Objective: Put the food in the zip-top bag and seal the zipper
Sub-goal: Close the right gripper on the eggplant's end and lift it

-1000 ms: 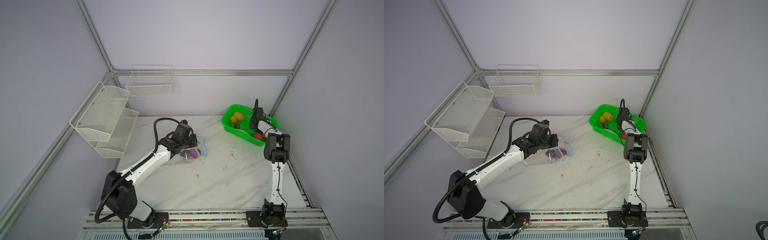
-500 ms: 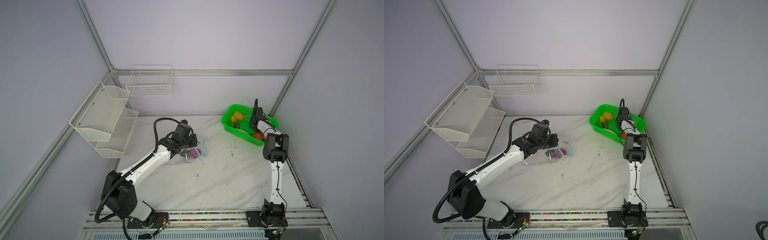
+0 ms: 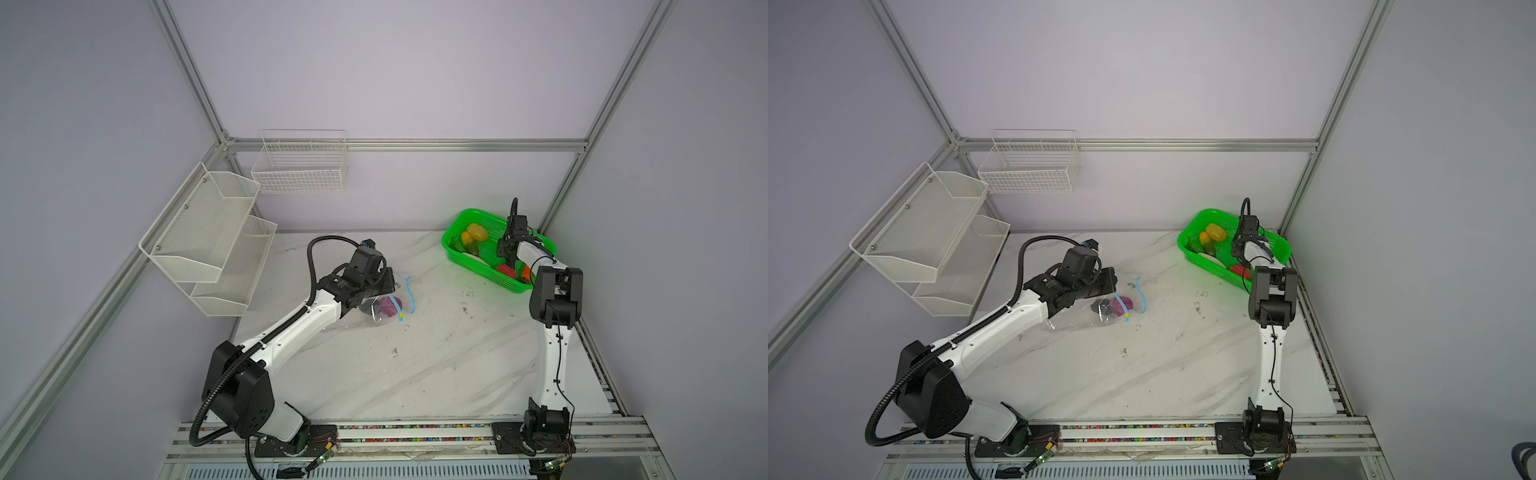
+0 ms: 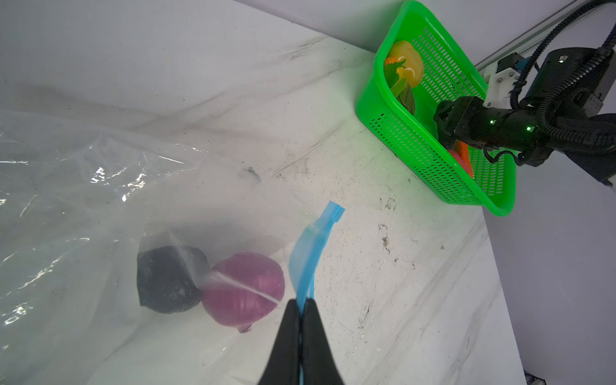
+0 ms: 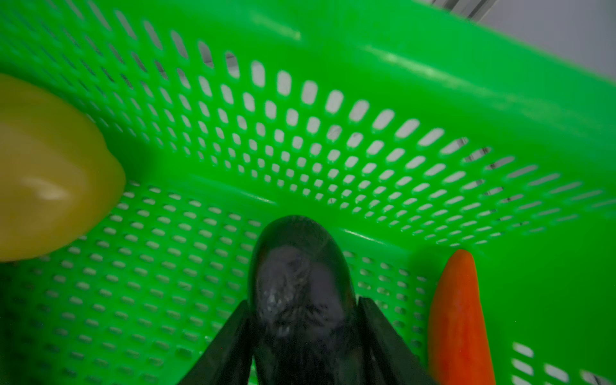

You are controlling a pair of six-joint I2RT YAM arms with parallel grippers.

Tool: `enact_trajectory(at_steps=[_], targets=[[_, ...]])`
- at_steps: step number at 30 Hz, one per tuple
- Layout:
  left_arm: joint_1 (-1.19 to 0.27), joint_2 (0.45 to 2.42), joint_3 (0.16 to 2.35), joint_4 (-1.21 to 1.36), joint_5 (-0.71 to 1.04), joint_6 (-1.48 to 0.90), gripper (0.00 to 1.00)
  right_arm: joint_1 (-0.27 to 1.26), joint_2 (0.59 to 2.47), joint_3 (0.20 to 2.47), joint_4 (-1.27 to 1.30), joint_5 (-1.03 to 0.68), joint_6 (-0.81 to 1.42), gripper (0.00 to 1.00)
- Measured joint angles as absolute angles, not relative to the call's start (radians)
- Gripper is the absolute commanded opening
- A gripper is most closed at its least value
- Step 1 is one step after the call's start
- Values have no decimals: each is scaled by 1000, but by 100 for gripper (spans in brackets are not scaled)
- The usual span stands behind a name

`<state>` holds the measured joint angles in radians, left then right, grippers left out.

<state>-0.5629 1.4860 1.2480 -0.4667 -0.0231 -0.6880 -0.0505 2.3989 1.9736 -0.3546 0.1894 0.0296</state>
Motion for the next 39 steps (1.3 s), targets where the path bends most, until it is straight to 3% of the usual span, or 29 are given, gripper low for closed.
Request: enact_trajectory(at_steps=[22,31,39], targets=[[-563,1486,1247,-456,-14,-689,0,41,2120,1759,-262,127,111,51],[-563,1486,1247,-456,-10,-689,0,43,2117,1744,-250,115,136,51],[-563,1485,1247,-456,-11,-689,0,36,2195,1840,-281,115,119,61]])
